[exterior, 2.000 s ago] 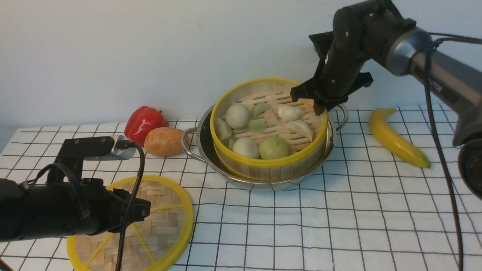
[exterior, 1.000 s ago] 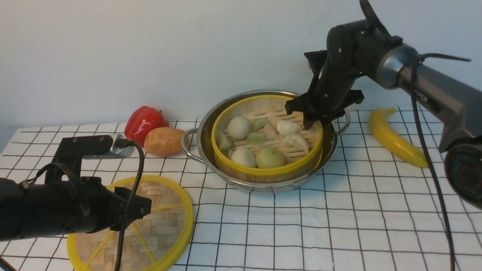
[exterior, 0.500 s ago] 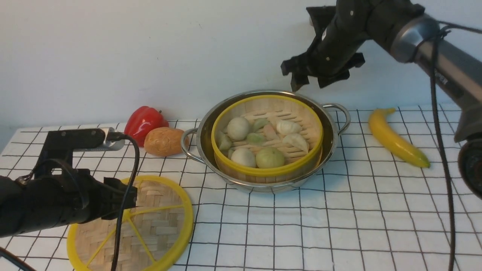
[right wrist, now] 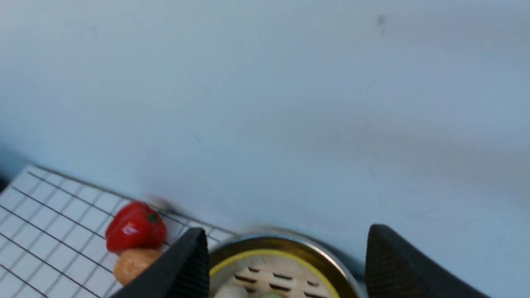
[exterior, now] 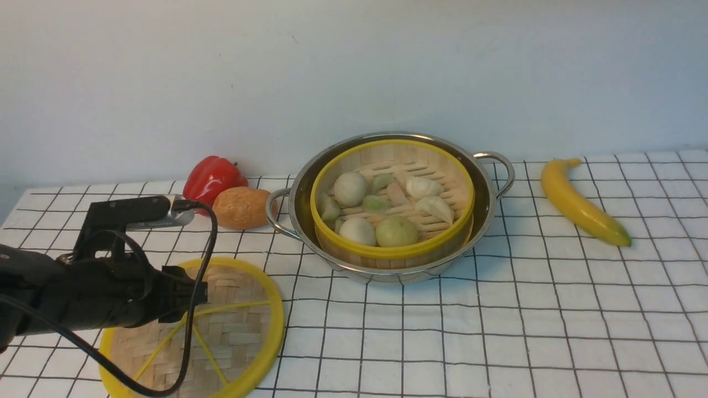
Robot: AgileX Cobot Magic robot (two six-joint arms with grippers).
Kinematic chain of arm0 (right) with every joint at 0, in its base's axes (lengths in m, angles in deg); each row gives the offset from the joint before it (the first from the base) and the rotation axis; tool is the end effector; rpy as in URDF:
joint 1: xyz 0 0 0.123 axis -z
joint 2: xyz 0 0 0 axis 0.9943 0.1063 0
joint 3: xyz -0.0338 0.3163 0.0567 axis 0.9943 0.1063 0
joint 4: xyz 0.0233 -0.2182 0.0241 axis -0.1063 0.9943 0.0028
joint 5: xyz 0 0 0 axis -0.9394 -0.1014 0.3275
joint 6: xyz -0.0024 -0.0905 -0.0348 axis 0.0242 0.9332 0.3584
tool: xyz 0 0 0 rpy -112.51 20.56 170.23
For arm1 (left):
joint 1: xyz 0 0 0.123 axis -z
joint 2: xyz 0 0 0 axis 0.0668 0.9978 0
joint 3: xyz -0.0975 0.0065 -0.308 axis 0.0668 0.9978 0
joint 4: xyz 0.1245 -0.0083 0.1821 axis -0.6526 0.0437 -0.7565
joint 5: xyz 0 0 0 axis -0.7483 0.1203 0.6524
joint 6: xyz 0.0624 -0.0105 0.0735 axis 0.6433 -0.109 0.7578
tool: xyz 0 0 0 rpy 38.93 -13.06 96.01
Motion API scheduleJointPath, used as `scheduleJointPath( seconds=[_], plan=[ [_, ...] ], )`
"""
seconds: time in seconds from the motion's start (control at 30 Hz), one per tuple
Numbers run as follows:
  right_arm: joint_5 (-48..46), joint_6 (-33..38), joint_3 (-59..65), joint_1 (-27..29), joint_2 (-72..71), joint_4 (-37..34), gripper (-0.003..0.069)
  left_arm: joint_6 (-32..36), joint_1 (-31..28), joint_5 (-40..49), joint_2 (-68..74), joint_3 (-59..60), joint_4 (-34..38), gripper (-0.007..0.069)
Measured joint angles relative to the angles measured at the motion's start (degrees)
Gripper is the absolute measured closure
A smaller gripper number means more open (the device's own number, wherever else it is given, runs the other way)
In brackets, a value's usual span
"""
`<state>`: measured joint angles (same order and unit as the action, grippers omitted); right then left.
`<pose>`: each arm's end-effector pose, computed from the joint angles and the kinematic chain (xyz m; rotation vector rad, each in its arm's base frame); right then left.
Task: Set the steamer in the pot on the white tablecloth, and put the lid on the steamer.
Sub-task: 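Grasp the bamboo steamer lid lying on the table by its centre knob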
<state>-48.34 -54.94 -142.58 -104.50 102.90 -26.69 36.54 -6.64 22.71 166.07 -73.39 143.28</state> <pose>0.3350 0.1388 0.5298 -0.2704 2.1190 0.4497 0.2525 -0.0142 0.2368 0.0644 2.4903 -0.3221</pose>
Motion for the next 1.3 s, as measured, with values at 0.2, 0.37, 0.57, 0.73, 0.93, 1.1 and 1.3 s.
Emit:
scheduleJointPath(
  seconds=[0.2, 0.37, 0.57, 0.73, 0.93, 1.1, 1.3],
  plan=[
    [0.0, 1.8, -0.1, 0.0, -8.9, 0.3, 0.019, -0.8, 0.0, 0.0, 0.6, 0.0, -3.5, 0.0329],
    [0.0, 1.9, -0.1, 0.0, -13.1, 0.3, 0.0204, -1.0, 0.0, -1.7, 0.6, -0.1, -4.2, 0.0329],
    [-0.1, 1.9, -0.1, 0.0, -16.0, 0.2, 0.0206, -1.0, 0.0, -3.4, 0.7, -0.2, -4.2, 0.0329],
    [0.0, 1.9, 0.5, 0.0, -16.4, 0.2, 0.0206, -1.0, 0.0, -3.7, 2.8, -0.2, -4.2, 0.0329],
    [-0.1, 1.9, 3.5, 0.0, -16.4, 0.2, 0.0206, -1.0, 0.0, -4.2, 4.7, -0.2, -4.2, 0.0329],
    [-0.1, 1.9, 5.6, 0.0, -16.3, 0.2, 0.0206, -1.0, 0.0, -4.3, 4.7, -0.2, -4.2, 0.0329],
    [-0.2, 1.9, 6.4, 0.0, -16.3, 0.2, 0.0206, -1.0, 0.0, -4.3, 4.7, -0.2, -4.2, 0.0386]
  ],
)
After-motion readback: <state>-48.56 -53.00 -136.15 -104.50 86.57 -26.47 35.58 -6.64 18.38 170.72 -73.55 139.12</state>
